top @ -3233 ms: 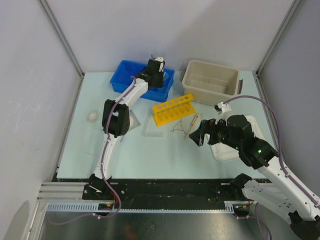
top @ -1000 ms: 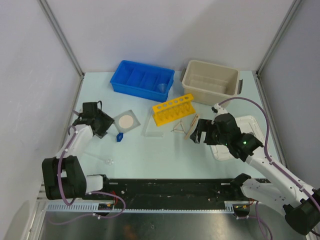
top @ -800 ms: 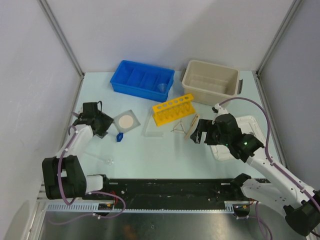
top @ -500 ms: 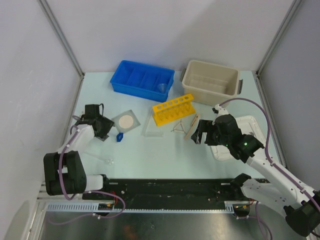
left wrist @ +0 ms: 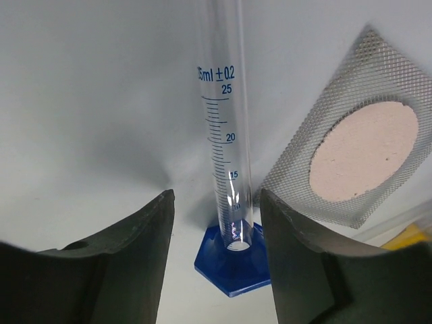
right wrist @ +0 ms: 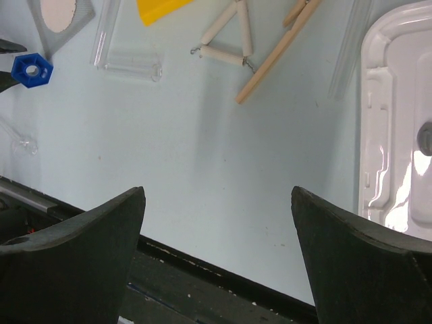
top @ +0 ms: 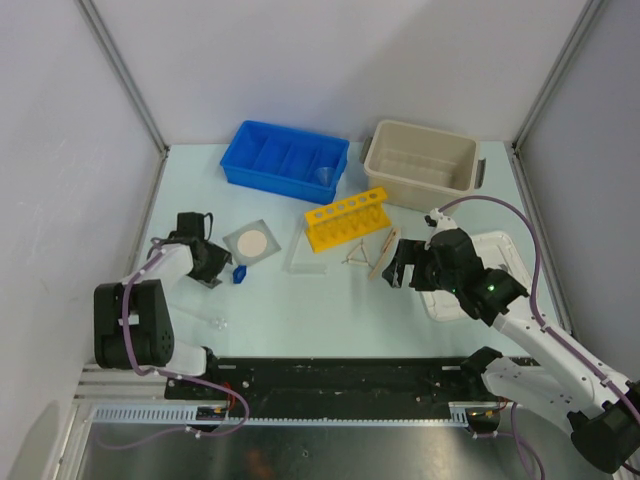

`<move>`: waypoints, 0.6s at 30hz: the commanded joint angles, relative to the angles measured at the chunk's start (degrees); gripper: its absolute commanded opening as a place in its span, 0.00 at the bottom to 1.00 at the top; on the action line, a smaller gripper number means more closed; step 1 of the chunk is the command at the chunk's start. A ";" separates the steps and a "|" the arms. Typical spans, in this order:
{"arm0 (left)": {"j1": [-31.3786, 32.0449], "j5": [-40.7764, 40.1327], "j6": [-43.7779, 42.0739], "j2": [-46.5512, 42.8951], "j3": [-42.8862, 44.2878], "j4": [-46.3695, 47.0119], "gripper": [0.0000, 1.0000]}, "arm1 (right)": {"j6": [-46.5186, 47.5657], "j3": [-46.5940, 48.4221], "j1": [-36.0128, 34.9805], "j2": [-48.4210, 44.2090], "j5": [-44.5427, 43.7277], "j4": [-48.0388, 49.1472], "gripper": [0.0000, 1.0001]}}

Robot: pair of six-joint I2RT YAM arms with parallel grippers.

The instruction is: Organize the chemistry lab equipment

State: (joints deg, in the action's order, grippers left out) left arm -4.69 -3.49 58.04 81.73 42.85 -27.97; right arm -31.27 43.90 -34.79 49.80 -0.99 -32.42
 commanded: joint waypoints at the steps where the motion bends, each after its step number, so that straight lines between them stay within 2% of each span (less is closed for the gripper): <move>1: -0.34 -1.15 1.45 0.59 -0.32 0.59 0.59 | 0.59 -0.29 -0.26 -0.71 -0.85 1.31 0.94; 11: -0.41 -1.03 1.54 0.77 -1.05 0.50 0.53 | 0.25 -0.23 -0.25 -0.92 -0.68 1.32 0.94; 18: -0.38 -2.73 1.37 -4.07 -2.85 0.46 0.43 | 0.17 -0.31 -0.20 -1.24 -0.66 1.26 0.94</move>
State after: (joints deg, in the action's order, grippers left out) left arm -4.69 -3.64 58.43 81.91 41.25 -27.49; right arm -31.29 43.90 -34.79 49.80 -1.04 -32.32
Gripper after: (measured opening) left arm 0.452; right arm 0.939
